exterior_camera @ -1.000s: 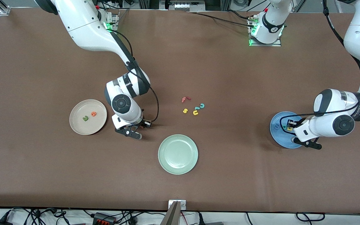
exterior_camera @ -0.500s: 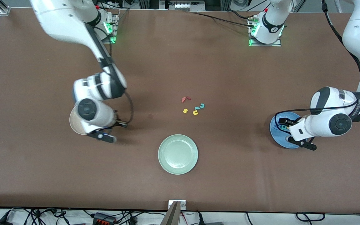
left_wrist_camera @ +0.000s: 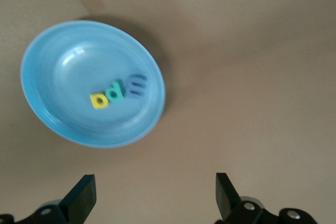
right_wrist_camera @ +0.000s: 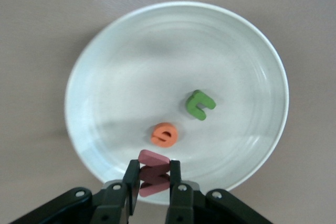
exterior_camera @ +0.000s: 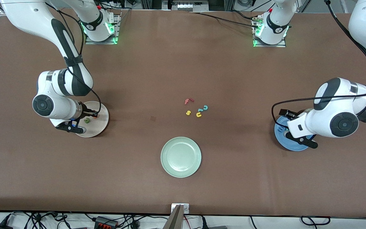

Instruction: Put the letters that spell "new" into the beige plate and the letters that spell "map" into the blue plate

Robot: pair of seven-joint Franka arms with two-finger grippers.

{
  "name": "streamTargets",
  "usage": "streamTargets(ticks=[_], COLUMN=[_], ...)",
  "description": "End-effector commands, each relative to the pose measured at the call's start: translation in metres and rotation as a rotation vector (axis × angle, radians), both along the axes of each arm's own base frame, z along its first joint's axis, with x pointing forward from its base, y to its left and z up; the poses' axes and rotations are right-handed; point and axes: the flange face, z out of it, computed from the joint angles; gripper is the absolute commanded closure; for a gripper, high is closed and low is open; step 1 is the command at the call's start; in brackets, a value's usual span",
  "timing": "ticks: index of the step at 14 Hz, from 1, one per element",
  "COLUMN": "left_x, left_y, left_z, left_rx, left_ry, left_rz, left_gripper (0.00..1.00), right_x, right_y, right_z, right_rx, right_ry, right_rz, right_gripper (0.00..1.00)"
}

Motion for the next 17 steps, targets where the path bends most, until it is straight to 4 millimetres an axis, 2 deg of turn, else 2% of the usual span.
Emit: streamTargets(ticks=[1,2,5,6,8,9,10,11,12,14,16,17], left_x=[-0.009,-0.013,-0.020,-0.022,-0.028,-0.031,-0.034,-0.039,-0.041,-0.041,-0.043,-0.044], left_y=[-0.012,-0.017,-0.024,-0.026,-0.024,-0.022,-0.015,-0.016,-0.012,0.012,0.011,0.009], left_z=[0.038,0.053,0.069,0.081,0.111,0.122,0.135,0.153,0.161,0.172,0.187,0.187], left_rx=[-0.054,-0.085,-0.099,-0.101,-0.107,-0.079,-0.056,-0.054,-0.065,-0.097,-0.118,-0.104], left_ry=[0.089,0.123,0.157,0.141,0.103,0.086,0.063,0.025,0.010,0.001,-0.051,-0.074], left_rz=[0.013,0.023,0.049,0.056,0.091,0.114,0.153,0.187,0.213,0.279,0.262,0.268], left_gripper=[0.00,0.00,0.00,0.00,0.00,0.00,0.00,0.00,0.00,0.00,0.00,0.00], right_x=[-0.001,0.004,0.009,0.011,0.011,0.012,0.012,0.017,0.019,0.030,0.051,0.062], right_y=[0.007,0.008,0.011,0.011,0.016,0.013,0.011,0.012,0.013,0.014,0.012,0.012], right_z=[-0.007,-0.012,-0.019,-0.019,-0.031,-0.032,-0.031,-0.026,-0.016,0.021,0.066,0.090], right_rx=[0.008,0.008,0.014,0.018,0.020,0.019,0.019,0.021,0.023,0.021,0.015,0.013], right_ry=[-0.051,-0.077,-0.092,-0.096,-0.102,-0.104,-0.105,-0.111,-0.114,-0.114,-0.101,-0.081], right_rz=[0.028,0.019,0.013,0.005,0.011,0.006,-0.002,-0.002,0.004,-0.030,-0.073,-0.067], right_gripper=[0.89,0.89,0.88,0.87,0.84,0.63,0.01,0.00,0.00,0.00,0.00,0.00])
